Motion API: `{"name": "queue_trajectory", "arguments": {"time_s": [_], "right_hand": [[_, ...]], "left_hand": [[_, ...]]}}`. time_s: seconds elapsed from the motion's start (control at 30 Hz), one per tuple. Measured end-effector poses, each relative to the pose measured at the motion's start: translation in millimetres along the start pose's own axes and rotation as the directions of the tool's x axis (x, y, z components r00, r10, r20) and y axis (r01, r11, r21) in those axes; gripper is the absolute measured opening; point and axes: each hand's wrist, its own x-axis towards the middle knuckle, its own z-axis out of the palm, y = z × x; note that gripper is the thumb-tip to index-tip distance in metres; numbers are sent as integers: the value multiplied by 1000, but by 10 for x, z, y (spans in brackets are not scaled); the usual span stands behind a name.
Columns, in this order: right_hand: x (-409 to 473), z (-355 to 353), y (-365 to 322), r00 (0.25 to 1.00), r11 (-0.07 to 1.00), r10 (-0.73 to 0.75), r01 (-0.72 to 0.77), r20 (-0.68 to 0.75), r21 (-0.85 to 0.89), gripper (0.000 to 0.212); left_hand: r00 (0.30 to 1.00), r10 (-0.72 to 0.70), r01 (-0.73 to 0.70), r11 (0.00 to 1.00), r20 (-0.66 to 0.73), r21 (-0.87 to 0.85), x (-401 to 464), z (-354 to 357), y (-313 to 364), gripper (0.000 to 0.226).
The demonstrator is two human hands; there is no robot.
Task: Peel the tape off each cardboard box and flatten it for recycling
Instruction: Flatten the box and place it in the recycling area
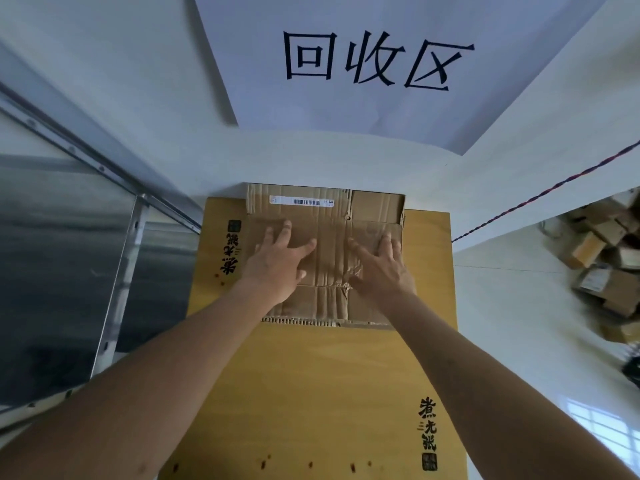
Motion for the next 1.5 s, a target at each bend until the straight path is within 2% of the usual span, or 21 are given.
{"name": "queue_trajectory", "arguments": {"time_s": [0.3,0.47,0.57,0.63,0.8,0.87,1.17,1.5], "right_hand": [[47,116,-64,999,994,32,-36,-40,-107,75],[20,95,-106,998,995,49,-52,-39,-86,75],[-55,27,-157,996,997,70,-71,-45,-21,76],[-133,-10,-190,993,998,69,-69,-93,14,71],[-298,-54,-257,985,994,83,-72,-149,79,50],[-344,-94,-277,978,994,46,-23,-206,111,40],[-711,-404,-496,953,990,-124,139,-277,37,51],[-1611,-1036,-739,932,983,-148,174,-330,51,55]], "left_hand": [[1000,-15,15,999,-11,52,61,41,-3,72],[1000,-17,16,997,9,76,28,28,27,72],[999,-31,26,994,45,102,-48,-1,109,80],[999,-20,15,994,42,112,-118,-21,149,83],[996,59,-65,993,62,95,-252,-155,148,73],[994,85,-92,990,66,104,-297,-232,158,74],[979,198,-190,974,-53,124,-619,-731,179,70],[928,265,-231,961,-262,155,-1443,-1451,180,51]]}}
